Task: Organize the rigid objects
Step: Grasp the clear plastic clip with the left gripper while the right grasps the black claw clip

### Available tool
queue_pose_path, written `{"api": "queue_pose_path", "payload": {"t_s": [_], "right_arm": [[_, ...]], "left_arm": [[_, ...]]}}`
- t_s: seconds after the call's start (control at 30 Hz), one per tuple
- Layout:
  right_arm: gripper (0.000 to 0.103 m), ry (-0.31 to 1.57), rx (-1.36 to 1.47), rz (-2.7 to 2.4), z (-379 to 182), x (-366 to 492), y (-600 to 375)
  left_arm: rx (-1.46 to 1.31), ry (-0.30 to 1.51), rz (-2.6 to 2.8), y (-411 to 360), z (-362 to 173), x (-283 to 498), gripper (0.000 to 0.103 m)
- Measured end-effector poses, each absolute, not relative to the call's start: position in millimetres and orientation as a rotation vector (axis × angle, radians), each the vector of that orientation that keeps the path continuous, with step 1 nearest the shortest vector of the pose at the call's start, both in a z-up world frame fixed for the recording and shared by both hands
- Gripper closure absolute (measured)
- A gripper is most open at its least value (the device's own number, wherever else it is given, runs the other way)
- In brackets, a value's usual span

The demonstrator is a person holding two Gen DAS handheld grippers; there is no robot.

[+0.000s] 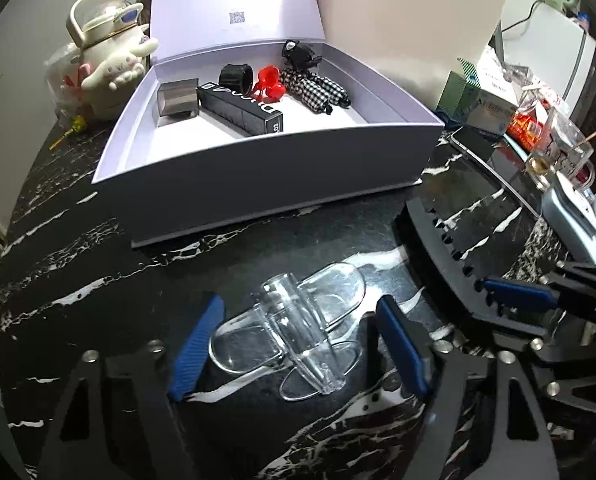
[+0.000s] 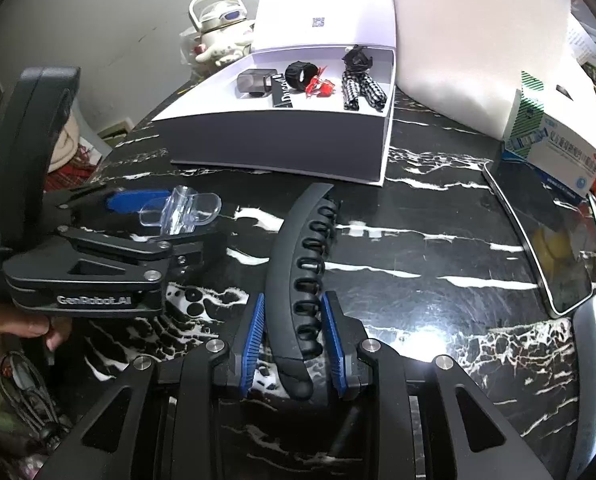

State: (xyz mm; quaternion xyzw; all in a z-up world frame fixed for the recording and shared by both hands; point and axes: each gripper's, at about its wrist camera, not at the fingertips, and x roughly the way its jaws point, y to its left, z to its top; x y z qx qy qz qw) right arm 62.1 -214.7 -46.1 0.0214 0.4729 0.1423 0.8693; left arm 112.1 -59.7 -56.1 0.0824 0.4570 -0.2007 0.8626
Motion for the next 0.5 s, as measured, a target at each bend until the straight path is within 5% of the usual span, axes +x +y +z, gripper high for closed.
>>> {"api": "queue_pose_path", "payload": {"t_s": [0.1, 0.2, 0.5], "right_arm": [[0.065, 0.985, 0.049, 0.295, -46, 63, -215], [0.046, 0.985, 0.059, 0.292, -47, 66, -215], [0.037, 0.981, 0.028, 0.282, -51, 80, -210]], "left_arm": [[0.193, 0.945, -0.420, -60, -55, 110, 0.037], [0.190, 0.936, -0.428, -59, -55, 108, 0.037], [0.185, 0.938, -0.453, -55, -55, 107, 0.037]]}}
